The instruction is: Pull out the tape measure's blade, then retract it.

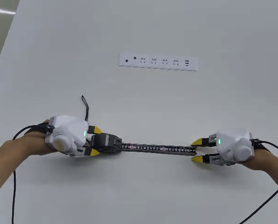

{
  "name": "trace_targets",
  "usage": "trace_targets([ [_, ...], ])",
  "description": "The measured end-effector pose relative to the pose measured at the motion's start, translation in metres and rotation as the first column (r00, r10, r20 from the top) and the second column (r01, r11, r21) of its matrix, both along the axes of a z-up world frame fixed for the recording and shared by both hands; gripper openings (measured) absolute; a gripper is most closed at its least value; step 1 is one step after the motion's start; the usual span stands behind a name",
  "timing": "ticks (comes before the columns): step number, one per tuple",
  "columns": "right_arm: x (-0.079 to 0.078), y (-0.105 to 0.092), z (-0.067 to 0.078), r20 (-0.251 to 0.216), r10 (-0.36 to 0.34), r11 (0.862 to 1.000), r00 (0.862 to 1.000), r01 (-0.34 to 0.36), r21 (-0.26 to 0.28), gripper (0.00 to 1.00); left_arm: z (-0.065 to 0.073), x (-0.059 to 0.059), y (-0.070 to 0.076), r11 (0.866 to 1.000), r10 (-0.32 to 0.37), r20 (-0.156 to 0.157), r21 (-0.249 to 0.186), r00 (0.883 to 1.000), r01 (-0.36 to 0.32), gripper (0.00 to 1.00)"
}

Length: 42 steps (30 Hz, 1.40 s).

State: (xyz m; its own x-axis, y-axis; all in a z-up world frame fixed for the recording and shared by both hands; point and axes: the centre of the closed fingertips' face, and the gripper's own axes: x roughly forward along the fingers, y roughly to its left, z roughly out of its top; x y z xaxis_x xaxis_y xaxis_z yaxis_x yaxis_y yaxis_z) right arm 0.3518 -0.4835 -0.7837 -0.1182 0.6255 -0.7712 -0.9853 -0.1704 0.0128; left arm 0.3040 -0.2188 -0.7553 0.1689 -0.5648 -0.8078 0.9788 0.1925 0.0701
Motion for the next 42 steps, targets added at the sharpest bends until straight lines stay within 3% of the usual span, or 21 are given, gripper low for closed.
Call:
trace_targets([
  [14,0.003,-0.008,0.003,0.002,-0.092,0.996,0.996,0.092,-0.001,0.35,0.012,0.005,-0.004,0.997,0.061,0.0,-0.055,0.998,-0.06,0.35],
  [24,0.003,-0.012,0.008,0.003,-0.177,0.984,0.984,0.177,0.016,0.46,0.022,-0.003,-0.003,0.987,0.128,-0.014,-0.097,0.992,-0.129,0.41],
  [32,0.003,-0.017,0.014,0.007,-0.266,0.963,0.964,0.266,0.044,0.51,0.026,-0.011,0.003,0.963,0.233,-0.023,-0.135,0.972,-0.234,0.48],
  [42,-0.001,-0.02,0.026,0.007,-0.38,0.922,0.925,0.379,0.08,0.59,0.028,-0.021,0.012,0.924,0.344,-0.028,-0.171,0.939,-0.343,0.54],
])
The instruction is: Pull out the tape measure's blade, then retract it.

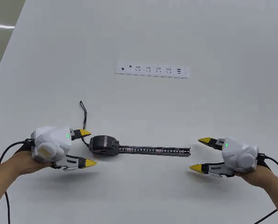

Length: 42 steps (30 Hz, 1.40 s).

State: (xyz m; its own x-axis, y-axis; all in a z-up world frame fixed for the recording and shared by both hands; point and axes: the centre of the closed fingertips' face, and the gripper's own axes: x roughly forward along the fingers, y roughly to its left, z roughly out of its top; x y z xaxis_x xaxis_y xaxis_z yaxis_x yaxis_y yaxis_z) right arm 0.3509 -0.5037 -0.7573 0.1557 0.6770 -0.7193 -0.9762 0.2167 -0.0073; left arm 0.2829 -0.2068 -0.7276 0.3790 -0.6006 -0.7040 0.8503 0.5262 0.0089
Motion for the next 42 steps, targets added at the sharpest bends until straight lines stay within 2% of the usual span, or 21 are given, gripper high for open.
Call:
trace_targets([
  [3,-0.003,0.002,0.005,0.007,-0.025,1.0,1.0,0.025,0.014,0.6,0.002,-0.004,0.0,0.998,0.048,-0.001,-0.036,0.999,-0.048,0.56],
  [4,-0.003,0.002,0.006,0.004,-0.053,0.998,0.999,0.053,0.023,0.61,0.002,-0.006,0.001,0.997,0.068,0.001,-0.038,0.998,-0.068,0.56],
  [11,-0.012,0.006,0.016,0.012,-0.121,0.992,0.993,0.12,0.048,0.67,0.002,-0.019,0.008,0.985,0.158,0.003,-0.067,0.987,-0.157,0.63],
  [14,-0.015,0.006,0.019,0.01,-0.164,0.985,0.986,0.163,0.061,0.69,0.0,-0.026,0.012,0.981,0.184,-0.001,-0.06,0.983,-0.184,0.65],
  [16,-0.017,0.006,0.023,-0.001,-0.211,0.974,0.978,0.21,0.084,0.72,0.001,-0.03,0.014,0.973,0.22,0.0,-0.069,0.976,-0.219,0.66],
  [19,-0.024,0.004,0.026,0.016,-0.227,0.971,0.974,0.225,0.085,0.73,0.002,-0.035,0.018,0.965,0.256,0.013,-0.066,0.967,-0.255,0.68],
  [22,-0.027,0.002,0.029,0.011,-0.272,0.958,0.962,0.27,0.098,0.75,0.003,-0.037,0.021,0.954,0.294,0.022,-0.071,0.956,-0.292,0.7],
  [28,-0.036,0.0,0.031,0.009,-0.318,0.943,0.948,0.316,0.105,0.79,0.005,-0.041,0.026,0.934,0.352,0.029,-0.069,0.935,-0.35,0.79],
  [30,-0.038,-0.001,0.033,0.013,-0.348,0.933,0.938,0.344,0.108,0.81,0.006,-0.042,0.026,0.928,0.369,0.027,-0.069,0.929,-0.367,0.81],
  [33,-0.044,-0.001,0.038,0.007,-0.369,0.923,0.929,0.366,0.123,0.83,0.009,-0.044,0.025,0.919,0.392,0.037,-0.072,0.919,-0.389,0.84],
  [38,-0.051,0.0,0.044,0.009,-0.382,0.916,0.924,0.378,0.133,0.86,0.013,-0.047,0.023,0.906,0.419,0.037,-0.083,0.907,-0.415,0.87],
  [42,-0.055,0.002,0.049,0.007,-0.391,0.912,0.921,0.386,0.139,0.89,0.014,-0.049,0.019,0.905,0.421,0.045,-0.082,0.906,-0.416,0.91],
])
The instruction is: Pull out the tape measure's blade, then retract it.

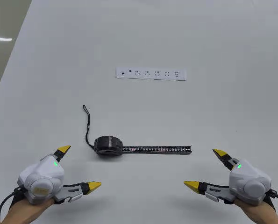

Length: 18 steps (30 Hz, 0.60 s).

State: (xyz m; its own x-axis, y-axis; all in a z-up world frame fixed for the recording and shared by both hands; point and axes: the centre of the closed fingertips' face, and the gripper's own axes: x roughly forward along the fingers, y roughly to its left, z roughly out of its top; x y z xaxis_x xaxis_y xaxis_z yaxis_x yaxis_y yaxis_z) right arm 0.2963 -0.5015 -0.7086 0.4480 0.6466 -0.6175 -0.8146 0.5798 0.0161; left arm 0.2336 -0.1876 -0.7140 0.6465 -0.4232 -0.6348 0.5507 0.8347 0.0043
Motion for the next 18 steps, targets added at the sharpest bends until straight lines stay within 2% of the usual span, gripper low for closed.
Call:
trace_targets([
  [2,-0.0017,0.0032,0.0051,0.002,-0.002,1.0,1.0,0.002,0.025,0.91,0.0007,-0.0003,0.0005,1.0,0.006,0.005,0.001,1.0,-0.006,0.94],
  [6,-0.0023,0.004,0.0075,0.017,0.0,0.999,1.0,-0.001,0.039,0.94,0.0004,-0.0013,0.0018,1.0,0.013,0.012,0.002,1.0,-0.013,0.99],
  [12,-0.0044,0.0028,0.0066,0.013,0.001,0.999,1.0,-0.002,0.042,0.96,-0.0019,-0.0045,0.004,1.0,0.021,0.005,-0.003,1.0,-0.021,0.99],
  [18,-0.0051,-0.0004,0.006,0.013,-0.006,0.999,1.0,0.005,0.042,0.97,0.0008,-0.0038,0.0063,0.999,0.038,0.019,-0.001,0.999,-0.038,0.99],
])
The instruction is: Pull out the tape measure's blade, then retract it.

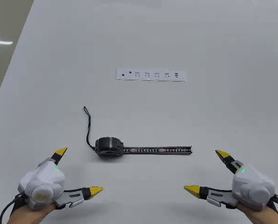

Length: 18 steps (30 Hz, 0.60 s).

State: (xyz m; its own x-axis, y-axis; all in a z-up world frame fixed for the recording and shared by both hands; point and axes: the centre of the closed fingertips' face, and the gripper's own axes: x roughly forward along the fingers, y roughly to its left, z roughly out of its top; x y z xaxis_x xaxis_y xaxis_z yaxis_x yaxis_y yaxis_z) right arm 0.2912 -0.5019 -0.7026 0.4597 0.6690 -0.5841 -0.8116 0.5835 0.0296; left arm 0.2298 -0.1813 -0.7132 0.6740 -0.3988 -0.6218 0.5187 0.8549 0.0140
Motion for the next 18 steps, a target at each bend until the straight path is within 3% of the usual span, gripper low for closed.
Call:
trace_targets([
  [9,0.0,-0.002,-0.001,-0.004,-0.013,1.0,1.0,0.013,-0.003,0.97,0.001,0.0,-0.001,1.0,0.029,-0.001,-0.003,1.0,-0.029,0.99],
  [18,0.0,-0.005,-0.004,-0.003,-0.027,0.999,1.0,0.027,-0.017,0.95,0.009,0.005,-0.01,0.996,0.086,0.021,-0.011,0.996,-0.086,0.99],
])
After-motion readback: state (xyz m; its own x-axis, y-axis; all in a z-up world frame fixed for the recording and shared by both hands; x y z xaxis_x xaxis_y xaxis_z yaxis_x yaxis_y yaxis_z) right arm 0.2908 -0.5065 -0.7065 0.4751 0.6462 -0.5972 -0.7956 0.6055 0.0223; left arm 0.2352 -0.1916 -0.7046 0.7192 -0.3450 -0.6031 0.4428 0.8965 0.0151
